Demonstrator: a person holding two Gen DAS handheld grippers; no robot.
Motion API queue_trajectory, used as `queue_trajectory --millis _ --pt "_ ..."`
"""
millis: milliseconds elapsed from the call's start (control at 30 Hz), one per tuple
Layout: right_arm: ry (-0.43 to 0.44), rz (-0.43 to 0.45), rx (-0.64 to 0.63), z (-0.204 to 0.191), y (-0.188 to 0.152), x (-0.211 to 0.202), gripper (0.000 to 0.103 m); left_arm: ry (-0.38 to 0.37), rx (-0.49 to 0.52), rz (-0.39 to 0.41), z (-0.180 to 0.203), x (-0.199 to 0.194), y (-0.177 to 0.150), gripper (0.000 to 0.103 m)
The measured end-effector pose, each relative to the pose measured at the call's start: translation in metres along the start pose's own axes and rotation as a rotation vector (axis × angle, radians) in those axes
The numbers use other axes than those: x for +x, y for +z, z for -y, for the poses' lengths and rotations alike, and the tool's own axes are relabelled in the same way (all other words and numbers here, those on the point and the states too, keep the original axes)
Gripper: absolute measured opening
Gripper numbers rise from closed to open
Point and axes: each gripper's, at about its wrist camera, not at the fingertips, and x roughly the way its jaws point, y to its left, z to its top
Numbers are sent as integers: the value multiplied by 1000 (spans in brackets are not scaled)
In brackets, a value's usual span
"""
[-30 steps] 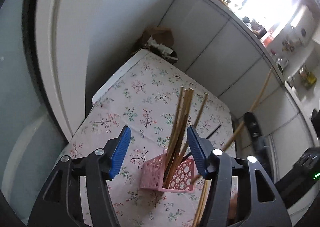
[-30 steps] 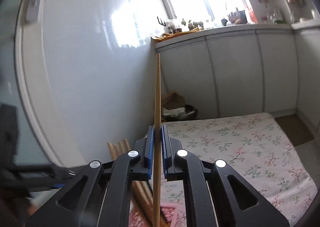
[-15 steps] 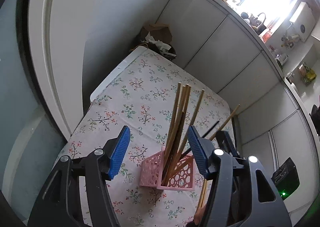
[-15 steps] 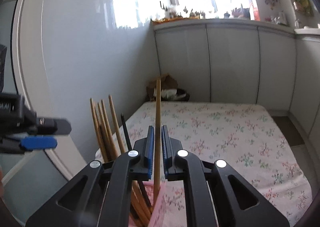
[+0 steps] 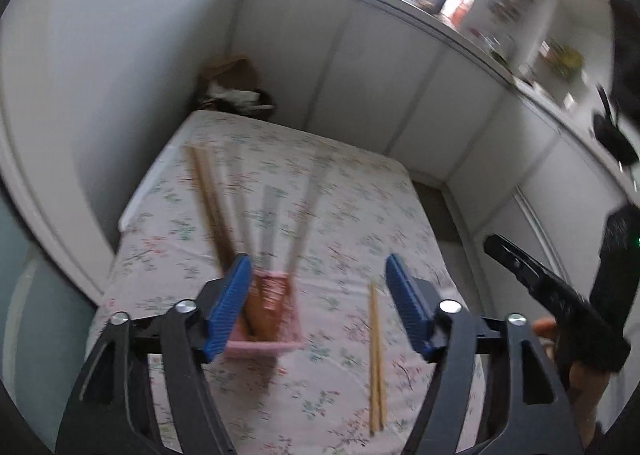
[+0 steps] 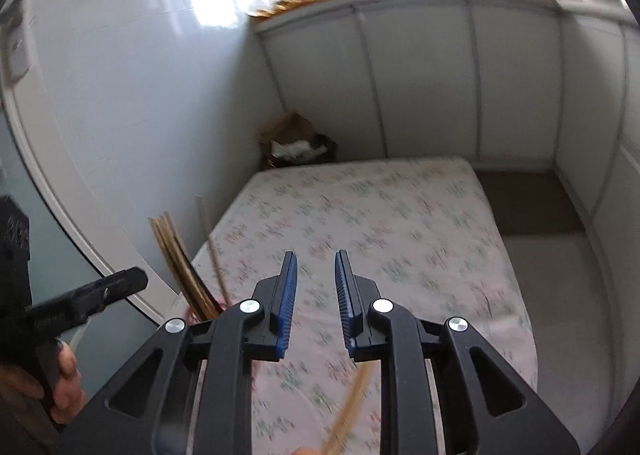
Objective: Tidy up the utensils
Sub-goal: 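Move the right tool back to the last two wooden chopsticks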
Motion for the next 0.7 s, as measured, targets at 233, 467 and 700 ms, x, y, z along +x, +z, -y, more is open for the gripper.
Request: queue_trajectory --millis 233,467,700 --pt "-35 -141 171 64 -18 20 22 -21 166 -198 64 60 -49 72" --pt "-31 -238 305 91 -31 21 42 10 158 -349 71 119 -72 71" --pt "-22 -266 341 97 -37 28 42 40 131 -448 65 165 -88 68"
